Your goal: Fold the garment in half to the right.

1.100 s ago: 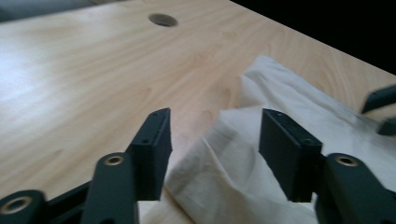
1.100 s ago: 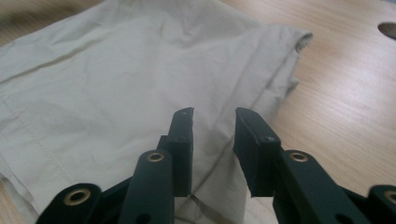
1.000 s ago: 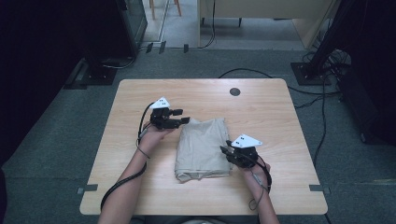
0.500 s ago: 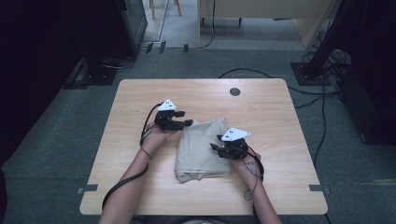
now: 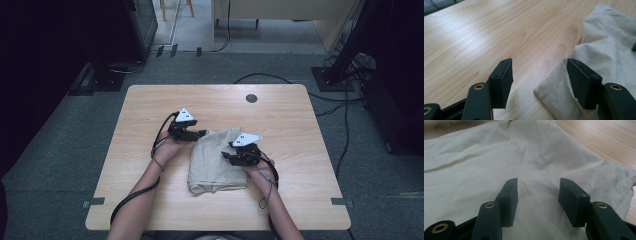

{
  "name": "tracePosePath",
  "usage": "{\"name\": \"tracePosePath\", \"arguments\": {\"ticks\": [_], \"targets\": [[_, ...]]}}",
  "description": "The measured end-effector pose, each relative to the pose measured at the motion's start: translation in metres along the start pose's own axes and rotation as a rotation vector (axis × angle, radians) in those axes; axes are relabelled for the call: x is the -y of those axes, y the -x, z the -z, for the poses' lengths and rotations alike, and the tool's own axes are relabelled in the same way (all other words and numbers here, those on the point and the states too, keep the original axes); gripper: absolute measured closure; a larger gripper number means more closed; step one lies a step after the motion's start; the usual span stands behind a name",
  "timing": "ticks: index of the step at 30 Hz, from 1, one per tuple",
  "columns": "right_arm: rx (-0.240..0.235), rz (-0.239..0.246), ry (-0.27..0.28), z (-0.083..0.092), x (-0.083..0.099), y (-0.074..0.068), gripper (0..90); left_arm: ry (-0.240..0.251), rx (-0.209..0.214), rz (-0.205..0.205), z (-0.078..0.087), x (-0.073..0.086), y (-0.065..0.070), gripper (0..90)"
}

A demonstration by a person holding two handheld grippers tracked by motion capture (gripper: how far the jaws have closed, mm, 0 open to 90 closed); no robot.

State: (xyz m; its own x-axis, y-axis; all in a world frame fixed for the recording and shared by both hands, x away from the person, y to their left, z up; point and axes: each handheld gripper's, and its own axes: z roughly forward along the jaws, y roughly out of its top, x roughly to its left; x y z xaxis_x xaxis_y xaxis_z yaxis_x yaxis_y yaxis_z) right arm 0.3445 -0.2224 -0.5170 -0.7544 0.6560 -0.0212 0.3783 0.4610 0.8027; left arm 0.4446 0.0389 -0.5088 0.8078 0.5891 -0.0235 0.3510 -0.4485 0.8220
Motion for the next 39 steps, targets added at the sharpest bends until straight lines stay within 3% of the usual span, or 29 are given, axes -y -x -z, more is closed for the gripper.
{"name": "tracePosePath", "arguments": {"ticks": [3, 5, 7, 10, 14, 18, 21, 28, 33, 39], "targets": [[0.001, 0.008, -0.005, 0.001, -0.001, -0.001, 47.7, 0.037, 0.021, 0.016, 0.003, -0.002, 0.001, 38.6], [0.000, 0.014, -0.008, 0.001, -0.002, -0.001, 47.1, 0.088, 0.082, 0.022, 0.008, -0.005, 0.002, 38.6], [0.001, 0.017, -0.007, 0.001, -0.002, -0.001, 46.8, 0.096, 0.124, 0.018, 0.008, -0.006, 0.004, 38.6], [-0.002, 0.010, 0.002, 0.002, -0.002, -0.001, 46.3, 0.065, 0.153, -0.002, 0.004, -0.004, 0.007, 38.6], [-0.015, 0.007, 0.001, 0.000, -0.001, -0.001, 46.3, 0.032, 0.134, -0.001, -0.001, 0.000, 0.006, 38.6], [-0.017, -0.004, 0.000, 0.000, 0.001, 0.000, 46.2, -0.019, 0.073, -0.024, -0.005, 0.004, 0.006, 38.7], [-0.019, -0.007, -0.004, 0.000, 0.002, 0.000, 45.6, -0.016, 0.072, -0.015, -0.006, 0.007, 0.005, 38.7], [-0.021, -0.021, -0.004, 0.001, 0.005, 0.002, 45.2, -0.032, 0.010, -0.024, -0.004, 0.009, 0.003, 38.6], [-0.036, -0.058, 0.000, 0.002, 0.010, 0.006, 45.2, -0.002, -0.028, 0.008, 0.000, 0.010, 0.001, 38.3], [-0.046, -0.067, -0.006, 0.005, 0.010, 0.008, 43.2, 0.124, -0.006, 0.113, 0.015, 0.010, -0.006, 35.7]]}}
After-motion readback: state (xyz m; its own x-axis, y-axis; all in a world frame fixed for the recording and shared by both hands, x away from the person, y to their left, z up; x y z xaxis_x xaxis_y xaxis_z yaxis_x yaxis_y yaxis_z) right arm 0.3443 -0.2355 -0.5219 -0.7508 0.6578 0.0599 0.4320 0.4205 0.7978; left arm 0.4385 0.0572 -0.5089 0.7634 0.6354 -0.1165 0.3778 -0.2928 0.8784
